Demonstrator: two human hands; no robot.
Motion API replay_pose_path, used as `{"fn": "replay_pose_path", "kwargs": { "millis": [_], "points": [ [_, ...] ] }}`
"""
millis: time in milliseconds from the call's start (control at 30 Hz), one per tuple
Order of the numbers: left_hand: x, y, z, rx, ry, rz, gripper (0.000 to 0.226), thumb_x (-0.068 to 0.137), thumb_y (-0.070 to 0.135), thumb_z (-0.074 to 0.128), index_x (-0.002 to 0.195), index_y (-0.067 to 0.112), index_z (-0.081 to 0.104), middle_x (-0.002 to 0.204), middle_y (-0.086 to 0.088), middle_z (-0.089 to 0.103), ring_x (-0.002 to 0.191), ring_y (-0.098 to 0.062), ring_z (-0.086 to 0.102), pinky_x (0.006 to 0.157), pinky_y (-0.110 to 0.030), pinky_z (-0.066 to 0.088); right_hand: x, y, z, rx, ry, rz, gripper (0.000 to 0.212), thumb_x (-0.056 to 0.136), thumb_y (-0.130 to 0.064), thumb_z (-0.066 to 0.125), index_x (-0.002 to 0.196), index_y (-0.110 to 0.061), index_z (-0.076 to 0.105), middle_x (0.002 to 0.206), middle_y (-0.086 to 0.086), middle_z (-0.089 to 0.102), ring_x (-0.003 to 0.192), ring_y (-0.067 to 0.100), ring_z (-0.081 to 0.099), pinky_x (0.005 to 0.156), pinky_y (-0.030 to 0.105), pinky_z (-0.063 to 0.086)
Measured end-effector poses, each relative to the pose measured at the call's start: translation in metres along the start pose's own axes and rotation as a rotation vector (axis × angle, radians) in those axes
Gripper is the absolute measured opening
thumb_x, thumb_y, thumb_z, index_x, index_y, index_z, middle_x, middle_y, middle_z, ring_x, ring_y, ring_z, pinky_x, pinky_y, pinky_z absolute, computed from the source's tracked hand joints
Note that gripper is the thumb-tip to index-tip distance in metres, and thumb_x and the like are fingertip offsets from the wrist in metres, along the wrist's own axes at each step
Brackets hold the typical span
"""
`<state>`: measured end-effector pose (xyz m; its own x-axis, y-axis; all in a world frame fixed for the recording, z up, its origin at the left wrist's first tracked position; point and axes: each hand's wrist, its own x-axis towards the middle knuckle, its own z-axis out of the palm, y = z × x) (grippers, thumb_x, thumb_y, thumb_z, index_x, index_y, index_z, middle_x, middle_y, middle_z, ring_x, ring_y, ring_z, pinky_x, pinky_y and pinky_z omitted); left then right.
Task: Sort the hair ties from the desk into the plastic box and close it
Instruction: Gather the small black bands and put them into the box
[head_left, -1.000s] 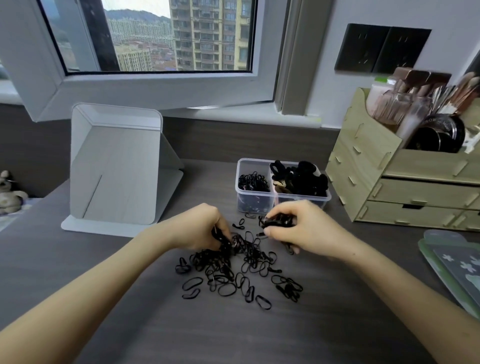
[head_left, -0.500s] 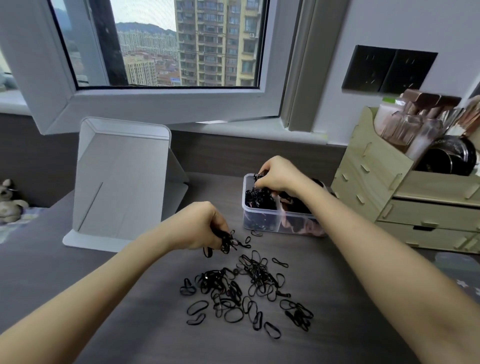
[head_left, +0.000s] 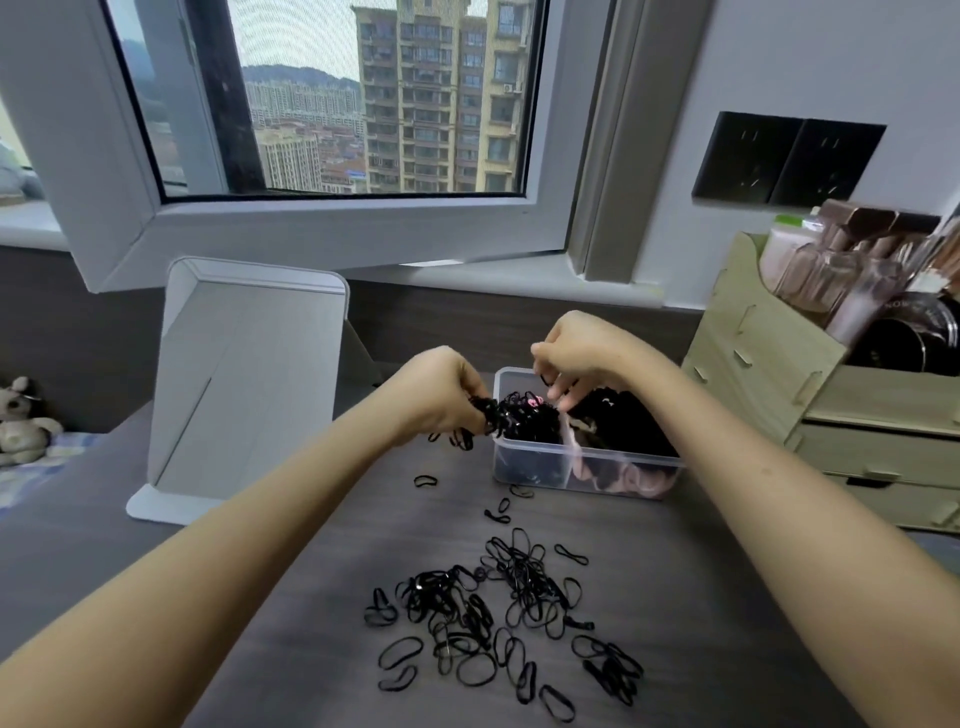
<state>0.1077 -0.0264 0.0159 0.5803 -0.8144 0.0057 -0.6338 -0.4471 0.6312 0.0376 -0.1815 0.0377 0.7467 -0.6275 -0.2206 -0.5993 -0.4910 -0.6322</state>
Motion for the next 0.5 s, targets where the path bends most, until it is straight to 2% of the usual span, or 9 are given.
{"fn": "replay_pose_path", "kwargs": {
  "millis": [67, 167, 233, 333, 400, 500],
  "points": [
    [0.015, 0.007, 0.003, -0.028, 0.031, 0.001, 0.013, 0.071, 0.008, 0.072, 0.084, 0.009, 0.075, 0.080, -0.013, 0.073, 0.070, -0.023, 0.066, 0.074, -0.036, 0.057, -0.008, 0.002, -0.009, 0.096, 0.085, -0.038, 0.034, 0.097, -0.013, 0.035, 0.075, 0.002, 0.056, 0.067, 0.017, 0.055, 0.060, 0.033, 0.060, 0.054, 0.035, 0.056],
    [0.040, 0.019, 0.014, -0.033, 0.074, -0.028, 0.015, 0.072, 0.008, 0.070, 0.086, 0.010, 0.075, 0.067, -0.004, 0.065, 0.056, -0.014, 0.057, 0.059, -0.026, 0.053, -0.024, 0.012, -0.021, 0.224, 0.195, -0.100, 0.033, 0.098, -0.012, 0.036, 0.072, -0.001, 0.054, 0.065, 0.013, 0.051, 0.047, 0.021, 0.053, 0.034, 0.022, 0.047],
    [0.057, 0.026, 0.024, -0.031, 0.063, -0.068, 0.018, 0.073, 0.007, 0.069, 0.089, 0.008, 0.075, 0.073, -0.006, 0.068, 0.057, -0.015, 0.060, 0.062, -0.027, 0.054, -0.035, 0.021, -0.025, 0.251, 0.224, -0.139, 0.031, 0.098, -0.012, 0.037, 0.080, 0.003, 0.058, 0.067, 0.014, 0.052, 0.040, 0.015, 0.055, 0.032, 0.018, 0.046],
    [0.080, 0.030, 0.039, 0.040, 0.043, -0.127, 0.026, 0.073, 0.011, 0.071, 0.097, 0.002, 0.072, 0.091, -0.013, 0.072, 0.087, -0.026, 0.070, 0.080, -0.033, 0.057, -0.044, 0.035, -0.023, 0.306, 0.179, -0.155, 0.031, 0.099, -0.013, 0.039, 0.083, 0.004, 0.060, 0.070, 0.015, 0.056, 0.051, 0.018, 0.057, 0.035, 0.017, 0.048],
    [0.088, 0.032, 0.044, 0.079, 0.026, -0.165, 0.030, 0.073, 0.014, 0.073, 0.100, 0.003, 0.070, 0.093, -0.012, 0.071, 0.095, -0.026, 0.069, 0.080, -0.032, 0.054, -0.046, 0.042, -0.021, 0.376, 0.127, -0.157, 0.029, 0.098, -0.012, 0.044, 0.079, 0.002, 0.061, 0.070, 0.014, 0.058, 0.053, 0.017, 0.058, 0.038, 0.017, 0.049],
    [0.089, 0.037, 0.048, 0.118, -0.101, -0.192, 0.035, 0.074, 0.015, 0.074, 0.105, -0.002, 0.067, 0.101, -0.018, 0.070, 0.093, -0.028, 0.068, 0.078, -0.035, 0.053, -0.044, 0.047, -0.015, 0.412, 0.079, -0.179, 0.018, 0.090, -0.003, 0.056, 0.079, 0.007, 0.065, 0.067, 0.015, 0.059, 0.047, 0.012, 0.058, 0.042, 0.018, 0.052]
  ]
}}
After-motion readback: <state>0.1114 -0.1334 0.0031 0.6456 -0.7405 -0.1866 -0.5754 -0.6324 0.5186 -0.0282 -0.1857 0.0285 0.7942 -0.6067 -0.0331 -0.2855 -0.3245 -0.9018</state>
